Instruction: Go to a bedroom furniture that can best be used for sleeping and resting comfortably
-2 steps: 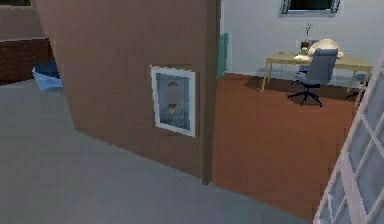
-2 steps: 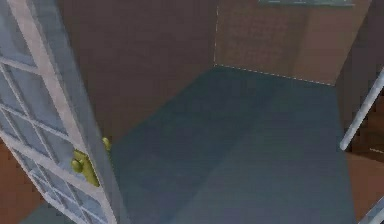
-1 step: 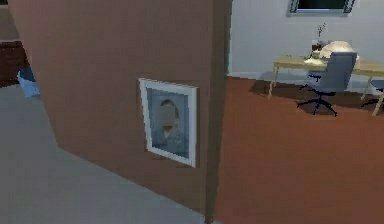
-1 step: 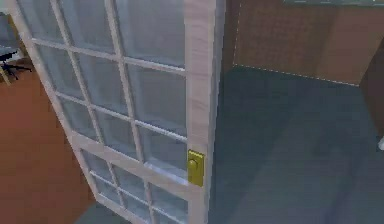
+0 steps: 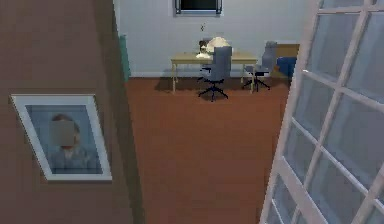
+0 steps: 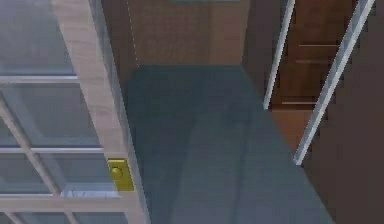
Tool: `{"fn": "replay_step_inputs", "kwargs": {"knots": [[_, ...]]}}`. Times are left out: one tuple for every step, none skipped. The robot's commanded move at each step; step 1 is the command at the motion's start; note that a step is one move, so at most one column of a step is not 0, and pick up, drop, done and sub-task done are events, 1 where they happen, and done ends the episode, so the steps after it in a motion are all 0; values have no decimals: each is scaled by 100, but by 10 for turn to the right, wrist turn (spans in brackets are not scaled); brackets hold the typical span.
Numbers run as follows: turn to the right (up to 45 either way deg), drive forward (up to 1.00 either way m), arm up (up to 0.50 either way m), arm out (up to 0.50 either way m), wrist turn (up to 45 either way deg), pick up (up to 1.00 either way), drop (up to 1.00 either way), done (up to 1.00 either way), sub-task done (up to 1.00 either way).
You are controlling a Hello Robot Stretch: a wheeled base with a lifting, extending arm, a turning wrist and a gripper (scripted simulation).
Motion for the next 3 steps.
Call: {"fn": "replay_step_inputs", "kwargs": {"knots": [[0, 100, 0, 0, 0, 0, 0, 0, 0], [0, 15, 0, 0, 0, 0, 0, 0, 0], [450, 0, 0, 0, 0, 0, 0, 0, 0]]}}
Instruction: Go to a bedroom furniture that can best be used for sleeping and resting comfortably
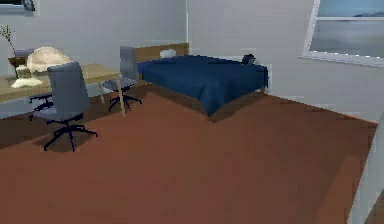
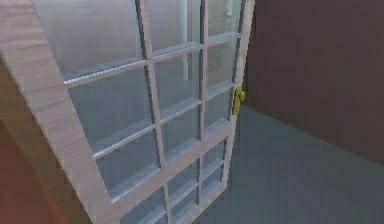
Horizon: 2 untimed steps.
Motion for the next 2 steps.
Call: {"fn": "replay_step_inputs", "kwargs": {"knots": [[60, 0, 0, 0, 0, 0, 0, 0, 0], [0, 45, 0, 0, 0, 0, 0, 0, 0]]}}
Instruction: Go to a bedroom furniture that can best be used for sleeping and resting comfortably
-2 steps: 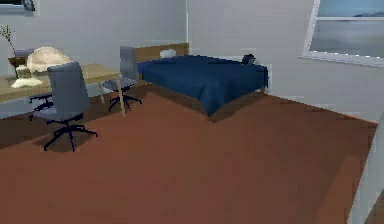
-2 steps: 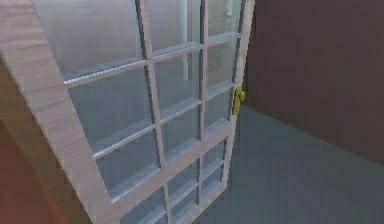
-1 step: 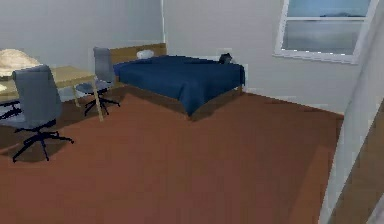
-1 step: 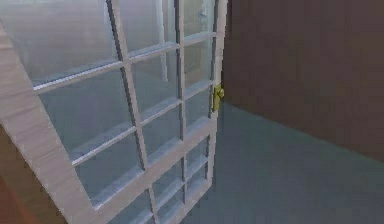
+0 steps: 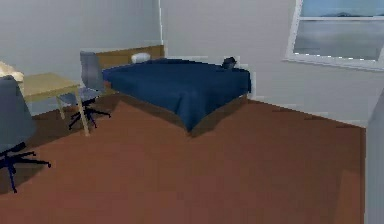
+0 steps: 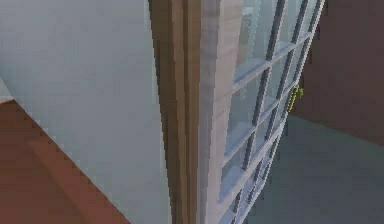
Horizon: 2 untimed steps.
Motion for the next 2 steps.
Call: {"fn": "replay_step_inputs", "kwargs": {"knots": [[-30, 0, 0, 0, 0, 0, 0, 0, 0], [-450, 0, 0, 0, 0, 0, 0, 0, 0]]}}
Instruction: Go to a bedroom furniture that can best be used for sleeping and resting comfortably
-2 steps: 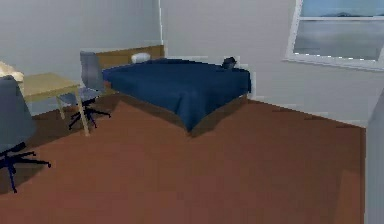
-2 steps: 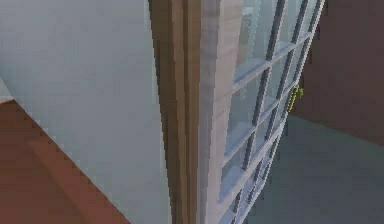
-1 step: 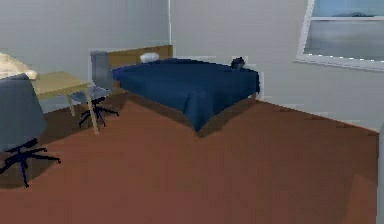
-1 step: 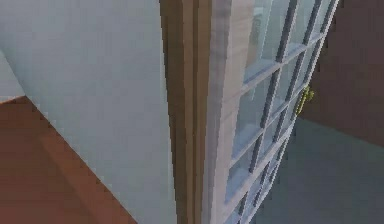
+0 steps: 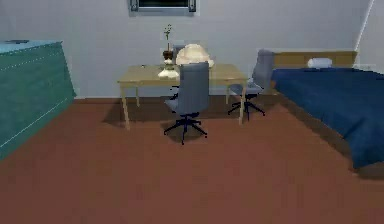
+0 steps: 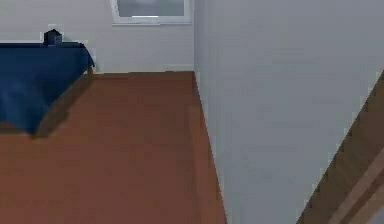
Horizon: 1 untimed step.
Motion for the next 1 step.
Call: {"fn": "replay_step_inputs", "kwargs": {"knots": [[-450, 0, 0, 0, 0, 0, 0, 0, 0]]}}
